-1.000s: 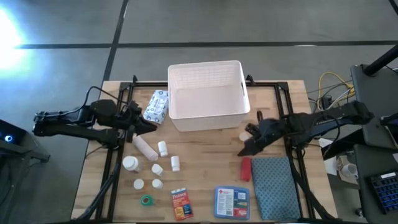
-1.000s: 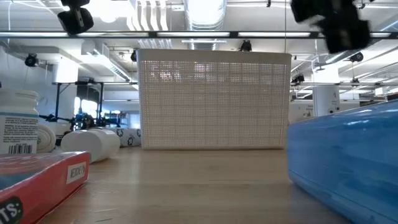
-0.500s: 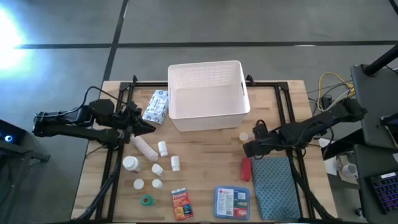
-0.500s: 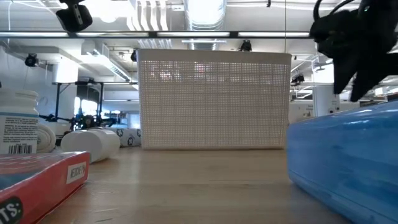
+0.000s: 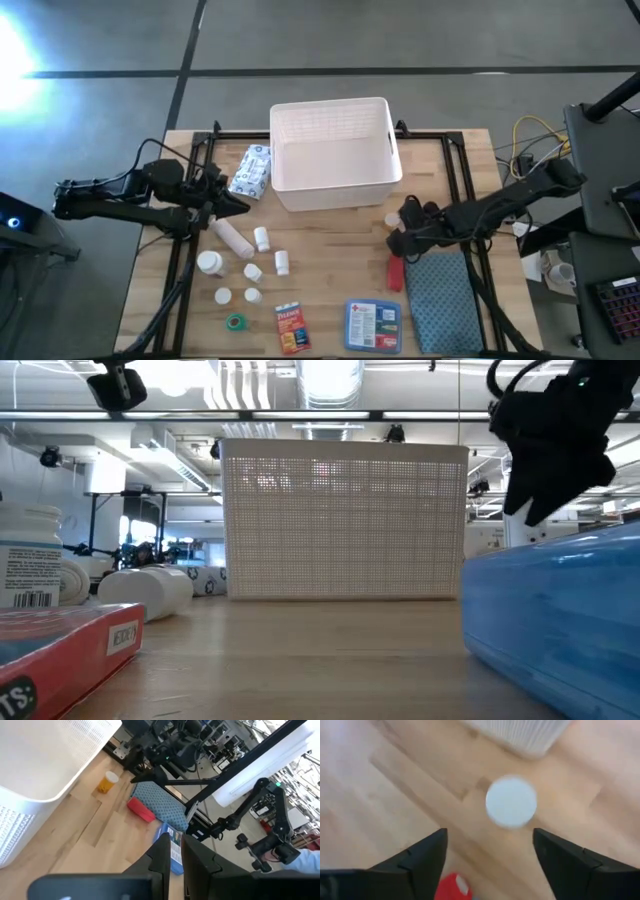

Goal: Pick & place medical supplies in basket/bin
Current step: Put the top orange medicine bottle into the white bin

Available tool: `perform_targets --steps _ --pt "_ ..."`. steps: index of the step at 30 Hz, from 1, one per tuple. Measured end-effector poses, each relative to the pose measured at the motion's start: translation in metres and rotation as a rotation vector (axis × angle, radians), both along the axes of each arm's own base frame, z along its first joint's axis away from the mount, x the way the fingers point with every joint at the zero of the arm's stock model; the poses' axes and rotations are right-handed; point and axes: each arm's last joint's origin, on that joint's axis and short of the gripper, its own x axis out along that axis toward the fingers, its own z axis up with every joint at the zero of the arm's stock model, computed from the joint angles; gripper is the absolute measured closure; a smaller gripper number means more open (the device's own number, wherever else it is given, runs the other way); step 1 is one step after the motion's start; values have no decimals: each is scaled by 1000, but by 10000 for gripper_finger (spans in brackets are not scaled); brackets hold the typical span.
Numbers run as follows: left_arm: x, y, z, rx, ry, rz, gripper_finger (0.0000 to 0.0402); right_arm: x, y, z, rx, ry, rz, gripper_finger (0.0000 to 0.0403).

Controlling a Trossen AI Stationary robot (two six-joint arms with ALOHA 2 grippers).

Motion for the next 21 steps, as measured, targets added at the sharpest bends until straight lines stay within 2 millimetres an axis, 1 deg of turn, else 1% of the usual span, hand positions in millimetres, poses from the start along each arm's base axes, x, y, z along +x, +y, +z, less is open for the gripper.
perform_targets --steps 3,6,9,11,17,21 --pt "0 0 0 -1 1 1 375 -2 1 3 -81 -8 48 82" --pt "0 0 0 1 1 8 375 -2 2 2 -120 37 137 57" --pt "1 0 0 2 4 16 375 0 3 -2 -165 98 239 40" --pt "2 1 -3 6 14 30 375 1 3 -5 -183 126 268 37" --pt "6 1 -11 8 46 41 375 7 -1 -15 -180 176 222 37" --pt "9 1 -17 -14 74 48 375 9 -5 -23 -191 208 228 37"
